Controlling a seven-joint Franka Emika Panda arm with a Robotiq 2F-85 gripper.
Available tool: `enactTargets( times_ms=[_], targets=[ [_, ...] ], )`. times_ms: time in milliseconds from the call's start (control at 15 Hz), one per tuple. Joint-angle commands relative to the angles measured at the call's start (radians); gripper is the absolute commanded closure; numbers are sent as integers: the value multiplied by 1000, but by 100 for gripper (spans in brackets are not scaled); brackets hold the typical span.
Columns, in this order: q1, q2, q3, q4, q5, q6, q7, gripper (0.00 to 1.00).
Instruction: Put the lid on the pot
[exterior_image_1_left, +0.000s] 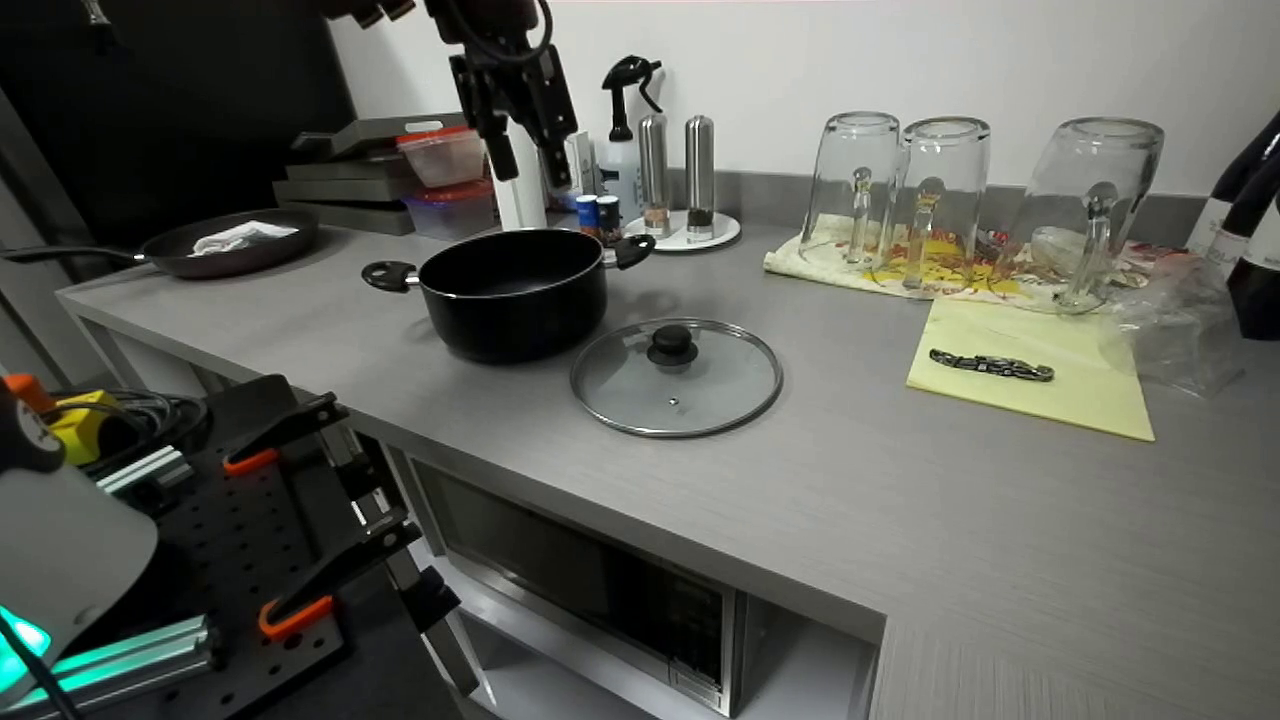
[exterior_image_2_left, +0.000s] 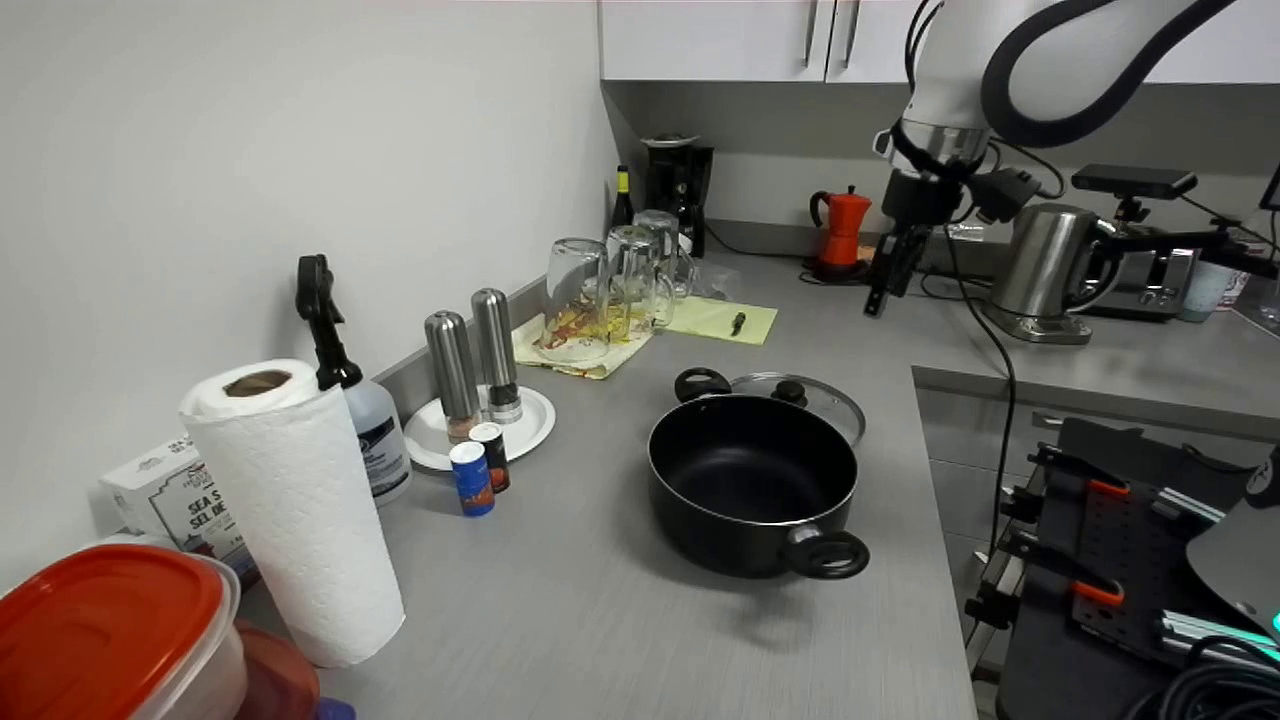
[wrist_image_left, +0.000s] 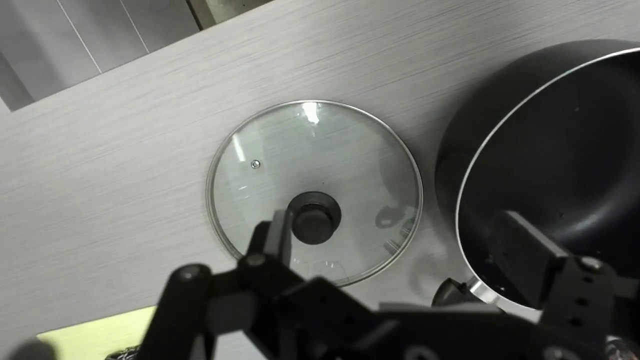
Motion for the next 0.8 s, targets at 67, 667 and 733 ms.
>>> enactTargets(
  times_ms=[67,667,733],
  targets=[
    [-15,232,6,156,-64,29,67,0],
    [8,631,-63,500,-94,-19,112,0],
    [9,662,-70,531,-88,-22,110,0]
  ],
)
